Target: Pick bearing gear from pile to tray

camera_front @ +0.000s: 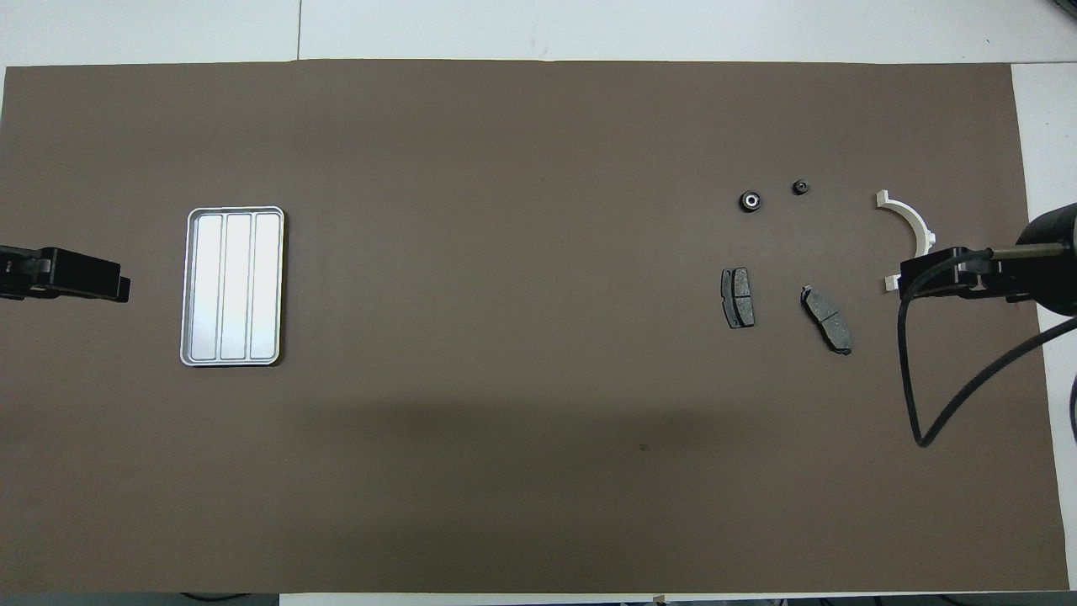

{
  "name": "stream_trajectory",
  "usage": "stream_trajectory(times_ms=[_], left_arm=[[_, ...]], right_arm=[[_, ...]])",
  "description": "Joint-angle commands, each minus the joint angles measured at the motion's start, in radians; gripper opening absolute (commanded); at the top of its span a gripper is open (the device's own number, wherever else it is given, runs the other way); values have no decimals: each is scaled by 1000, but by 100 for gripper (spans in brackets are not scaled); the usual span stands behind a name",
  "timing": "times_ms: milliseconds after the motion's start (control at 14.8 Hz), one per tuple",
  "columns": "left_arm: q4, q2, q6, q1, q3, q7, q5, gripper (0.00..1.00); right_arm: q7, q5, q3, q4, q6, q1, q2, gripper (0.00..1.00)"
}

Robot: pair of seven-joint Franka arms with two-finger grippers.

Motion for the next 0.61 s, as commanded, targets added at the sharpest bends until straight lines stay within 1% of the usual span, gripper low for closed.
stream_trajectory(times_ms=[0,539], left_arm=[[-44,-38,10,-6,8,6,-13,100],[-44,-38,10,-6,8,6,-13,100]], right_arm=[[3,17,13,3,-1,-26,-8,100],[1,19,13,1,0,-27,-10,100]])
